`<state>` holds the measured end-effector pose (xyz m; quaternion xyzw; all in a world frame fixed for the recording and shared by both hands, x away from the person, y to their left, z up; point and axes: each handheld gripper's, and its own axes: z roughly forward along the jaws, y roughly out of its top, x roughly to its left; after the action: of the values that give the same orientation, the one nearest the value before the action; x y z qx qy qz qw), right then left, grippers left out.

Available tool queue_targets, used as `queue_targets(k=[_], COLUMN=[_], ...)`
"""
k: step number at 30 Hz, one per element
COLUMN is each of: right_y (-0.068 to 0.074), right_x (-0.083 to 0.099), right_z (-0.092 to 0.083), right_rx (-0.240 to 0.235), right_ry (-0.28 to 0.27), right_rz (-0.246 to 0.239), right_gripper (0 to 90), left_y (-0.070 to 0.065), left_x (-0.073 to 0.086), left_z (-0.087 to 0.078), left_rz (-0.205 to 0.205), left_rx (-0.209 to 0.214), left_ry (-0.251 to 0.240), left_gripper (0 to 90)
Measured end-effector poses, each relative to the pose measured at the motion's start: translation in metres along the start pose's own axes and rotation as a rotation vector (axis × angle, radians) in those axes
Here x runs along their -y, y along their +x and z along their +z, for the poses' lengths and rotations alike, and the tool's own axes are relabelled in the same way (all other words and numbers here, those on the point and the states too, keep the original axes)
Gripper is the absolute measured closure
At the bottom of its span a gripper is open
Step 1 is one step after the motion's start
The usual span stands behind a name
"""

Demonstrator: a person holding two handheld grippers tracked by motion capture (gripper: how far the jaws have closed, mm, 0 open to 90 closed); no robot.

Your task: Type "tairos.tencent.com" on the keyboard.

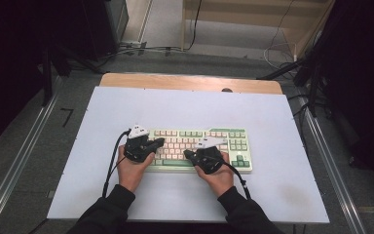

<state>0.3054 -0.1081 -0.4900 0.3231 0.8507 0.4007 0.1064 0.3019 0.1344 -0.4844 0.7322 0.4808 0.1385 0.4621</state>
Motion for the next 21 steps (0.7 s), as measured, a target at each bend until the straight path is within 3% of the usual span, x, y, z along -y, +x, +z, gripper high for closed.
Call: queue_targets(k=[10,21], right_y=[0.000,-0.001], right_x=[0.000,-0.005], right_z=[0.002,-0.008], right_rx=[-0.007,-0.009], right_ry=[0.015,-0.033], right_rz=[0.000,0.012], right_gripper=[87.8,87.8], left_y=[0.000,-0.001], left_x=[0.000,0.000], left_z=[0.000,-0.002], left_rz=[0.001,0.005], left_rx=[0.002,0.007], left_ry=[0.000,-0.004], left_gripper=[90.0,90.0])
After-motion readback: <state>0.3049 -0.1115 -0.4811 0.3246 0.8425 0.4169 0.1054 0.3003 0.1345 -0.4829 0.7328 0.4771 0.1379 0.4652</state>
